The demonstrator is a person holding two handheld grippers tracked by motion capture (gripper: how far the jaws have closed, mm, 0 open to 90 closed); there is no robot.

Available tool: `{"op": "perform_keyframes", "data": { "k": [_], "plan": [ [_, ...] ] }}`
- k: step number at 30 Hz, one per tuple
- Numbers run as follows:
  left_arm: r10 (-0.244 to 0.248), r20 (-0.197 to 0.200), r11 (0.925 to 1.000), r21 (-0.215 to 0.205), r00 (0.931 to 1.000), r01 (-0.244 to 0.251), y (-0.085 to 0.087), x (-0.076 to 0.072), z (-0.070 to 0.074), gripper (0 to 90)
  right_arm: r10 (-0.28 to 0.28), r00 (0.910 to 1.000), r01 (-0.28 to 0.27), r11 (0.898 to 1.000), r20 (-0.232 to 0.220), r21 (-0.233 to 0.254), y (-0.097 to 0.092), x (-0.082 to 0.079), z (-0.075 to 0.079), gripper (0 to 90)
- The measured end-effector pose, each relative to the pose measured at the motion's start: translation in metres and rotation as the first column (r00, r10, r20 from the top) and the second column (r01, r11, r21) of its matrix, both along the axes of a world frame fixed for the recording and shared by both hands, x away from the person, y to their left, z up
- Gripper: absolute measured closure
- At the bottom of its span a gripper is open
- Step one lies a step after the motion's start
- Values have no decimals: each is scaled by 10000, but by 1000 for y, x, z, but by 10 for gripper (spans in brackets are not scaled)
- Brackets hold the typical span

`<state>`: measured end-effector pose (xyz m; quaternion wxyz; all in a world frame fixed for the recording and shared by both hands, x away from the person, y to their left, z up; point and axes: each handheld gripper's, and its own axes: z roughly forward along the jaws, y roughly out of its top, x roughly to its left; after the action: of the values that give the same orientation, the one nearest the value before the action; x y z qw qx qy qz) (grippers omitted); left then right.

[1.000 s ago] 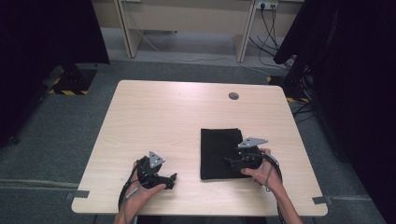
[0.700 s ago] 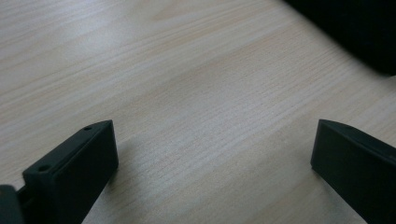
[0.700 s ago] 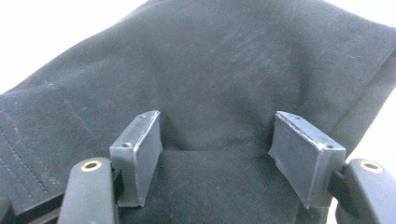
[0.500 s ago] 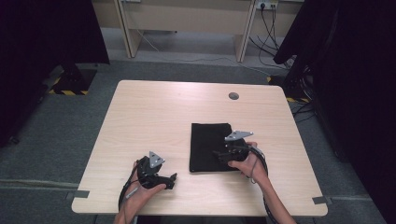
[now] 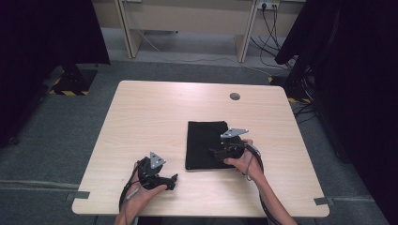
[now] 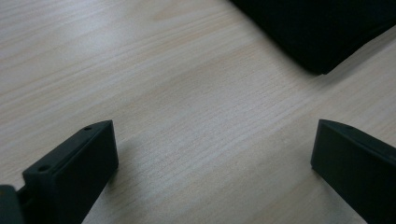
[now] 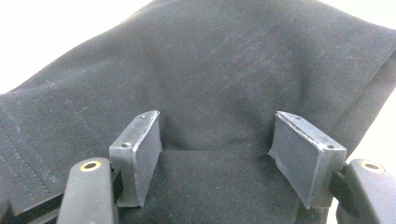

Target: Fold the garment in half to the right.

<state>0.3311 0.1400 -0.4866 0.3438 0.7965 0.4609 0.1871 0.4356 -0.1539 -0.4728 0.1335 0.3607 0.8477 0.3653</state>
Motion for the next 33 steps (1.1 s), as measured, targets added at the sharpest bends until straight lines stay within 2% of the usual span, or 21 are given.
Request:
{"op": "perform_keyframes", "data": {
  "k": [8, 10, 12, 19, 33],
  "plan": [
    [-4, -2, 10000, 3, 10000, 4, 0, 0, 0, 0, 162, 9998, -164, 9996, 81, 236, -5, -4, 12, 291],
    [-1, -1, 10000, 3, 10000, 1, 0, 0, 0, 0, 135, 9998, -143, 9984, 137, 552, -11, -7, 17, 284],
    [0, -1, 10000, 2, 10000, 0, 0, 0, 0, 0, 75, 9998, -88, 9977, 201, 667, -16, -10, 19, 281],
    [-4, -3, 10000, 3, 10000, 4, 0, 0, 0, 0, 25, 9996, -49, 9964, 283, 847, -30, -17, 24, 279],
    [-1, -1, 10000, 0, 10000, 1, 0, 0, 0, 0, 17, 9999, -29, 9967, 142, 812, -43, -28, 17, 269]
  ]
}}
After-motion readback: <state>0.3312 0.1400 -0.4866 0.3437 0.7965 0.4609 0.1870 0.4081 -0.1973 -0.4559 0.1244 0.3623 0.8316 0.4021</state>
